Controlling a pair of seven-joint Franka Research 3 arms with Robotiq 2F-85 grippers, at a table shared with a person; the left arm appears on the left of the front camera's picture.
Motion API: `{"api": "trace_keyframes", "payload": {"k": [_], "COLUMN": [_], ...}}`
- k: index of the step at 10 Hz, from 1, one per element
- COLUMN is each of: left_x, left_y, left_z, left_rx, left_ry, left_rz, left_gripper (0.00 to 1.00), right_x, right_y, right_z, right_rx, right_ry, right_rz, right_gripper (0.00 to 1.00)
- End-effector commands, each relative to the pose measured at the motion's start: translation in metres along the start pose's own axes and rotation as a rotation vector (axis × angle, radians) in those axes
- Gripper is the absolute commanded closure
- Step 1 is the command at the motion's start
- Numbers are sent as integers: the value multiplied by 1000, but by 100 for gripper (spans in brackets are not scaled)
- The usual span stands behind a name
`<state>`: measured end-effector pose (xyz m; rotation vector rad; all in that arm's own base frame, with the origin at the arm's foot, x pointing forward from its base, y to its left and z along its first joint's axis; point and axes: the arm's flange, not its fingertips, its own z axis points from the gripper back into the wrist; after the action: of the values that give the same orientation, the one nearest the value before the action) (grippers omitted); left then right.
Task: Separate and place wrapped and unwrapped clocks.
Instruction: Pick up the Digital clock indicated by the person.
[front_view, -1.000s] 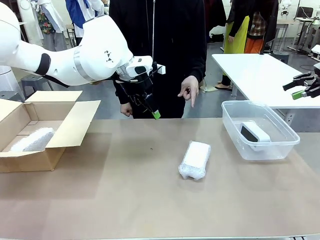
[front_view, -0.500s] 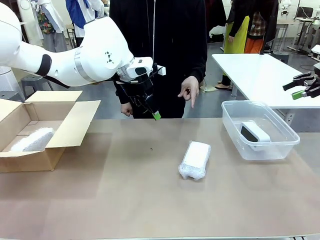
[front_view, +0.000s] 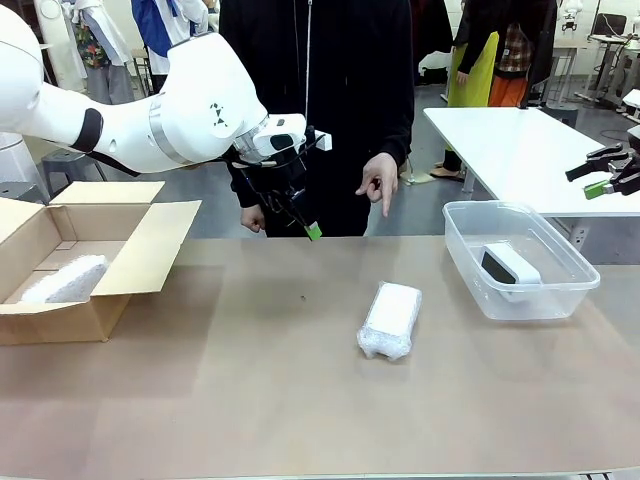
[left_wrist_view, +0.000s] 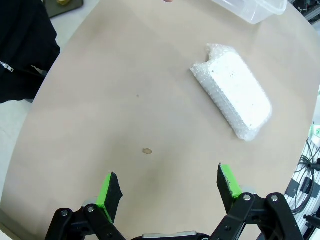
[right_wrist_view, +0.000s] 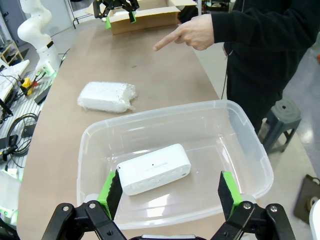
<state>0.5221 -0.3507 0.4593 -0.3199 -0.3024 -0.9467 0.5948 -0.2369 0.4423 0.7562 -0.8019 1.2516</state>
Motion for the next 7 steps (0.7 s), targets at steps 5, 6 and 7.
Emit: {"api": "trace_keyframes", "payload": {"k": [5,6,7], "left_x": [3,10,20], "left_y": [4,4,-2], "left_z": [-12,-20,-27], "left_rx": [-16,-19,-20], "left_ry": [-7,2,2], "left_rz": [95,146,178], "left_gripper": [0,0,0], "right_x": [0,0,0], "right_y": [0,0,0], "right_z": [-2,-2,-2], "right_rx": [3,3,3], "right_ry": [-7,-7,-7], "right_rz": [1,1,1], "right_gripper": [0,0,0]}}
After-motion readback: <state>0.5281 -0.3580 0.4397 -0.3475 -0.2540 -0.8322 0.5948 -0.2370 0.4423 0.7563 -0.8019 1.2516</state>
